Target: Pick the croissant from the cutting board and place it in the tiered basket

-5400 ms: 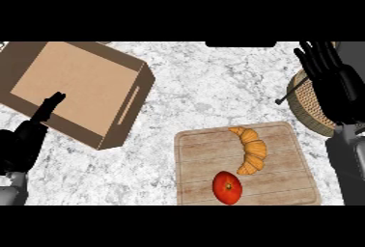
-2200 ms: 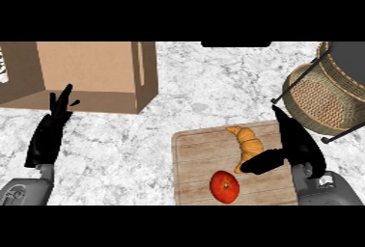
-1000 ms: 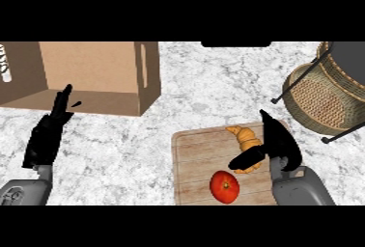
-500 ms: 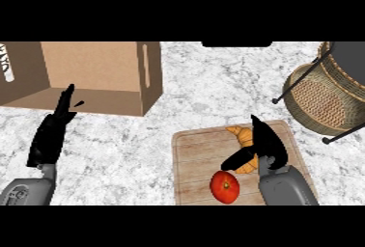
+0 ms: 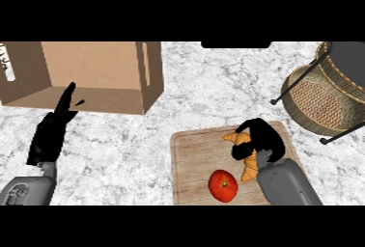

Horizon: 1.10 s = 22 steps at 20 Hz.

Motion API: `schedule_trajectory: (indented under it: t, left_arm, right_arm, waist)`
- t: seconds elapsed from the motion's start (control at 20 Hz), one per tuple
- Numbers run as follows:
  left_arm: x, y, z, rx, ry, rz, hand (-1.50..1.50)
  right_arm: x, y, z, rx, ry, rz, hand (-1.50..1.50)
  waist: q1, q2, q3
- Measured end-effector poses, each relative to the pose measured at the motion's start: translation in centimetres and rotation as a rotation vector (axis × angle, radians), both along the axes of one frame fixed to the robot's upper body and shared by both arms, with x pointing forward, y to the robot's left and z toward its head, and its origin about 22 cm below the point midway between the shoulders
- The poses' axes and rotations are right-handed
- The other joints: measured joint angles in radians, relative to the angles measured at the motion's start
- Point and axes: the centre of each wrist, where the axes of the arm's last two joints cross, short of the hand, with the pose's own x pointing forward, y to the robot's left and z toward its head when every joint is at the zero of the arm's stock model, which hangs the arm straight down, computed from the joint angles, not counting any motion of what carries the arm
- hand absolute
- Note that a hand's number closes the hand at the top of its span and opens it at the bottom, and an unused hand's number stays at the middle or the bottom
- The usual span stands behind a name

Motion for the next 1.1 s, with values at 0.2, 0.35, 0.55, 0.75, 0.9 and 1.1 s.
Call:
schedule_trajectory:
  t: [0.2,0.35,0.55,0.75,0.9,1.1]
  left_arm:
    - [-0.1,0.2,-0.2,0.001,0.0,-0.002,0.0]
    - [0.0,0.5,-0.3,-0.001,-0.002,-0.009,0.0]
    - [0.4,-0.5,-0.3,0.003,-0.013,-0.03,0.0]
    - [1.1,-1.1,0.5,0.006,-0.029,-0.064,0.0]
    - [1.2,-1.2,0.5,0.006,-0.028,-0.07,0.0]
    - [1.3,-1.4,0.4,0.009,-0.018,-0.066,0.0]
  right_arm:
    - [-0.2,0.6,0.6,0.036,-0.026,-0.017,1.5]
    - [-0.3,1.0,0.8,0.069,-0.049,-0.037,1.5]
    - [3.7,3.0,2.5,0.004,-0.129,-0.086,1.5]
    - [7.1,4.7,5.0,-0.08,-0.245,-0.139,1.5]
    - [8.8,5.5,6.9,-0.119,-0.375,-0.193,1.5]
    - [10.3,6.7,10.4,-0.194,-0.593,-0.253,1.5]
  waist:
    - [-0.003,0.0,0.0]
    - [-0.002,0.002,0.003]
    - [0.034,0.016,0.008]
    - [0.076,0.03,0.008]
    - [0.082,0.032,0.008]
    - [0.074,0.028,0.008]
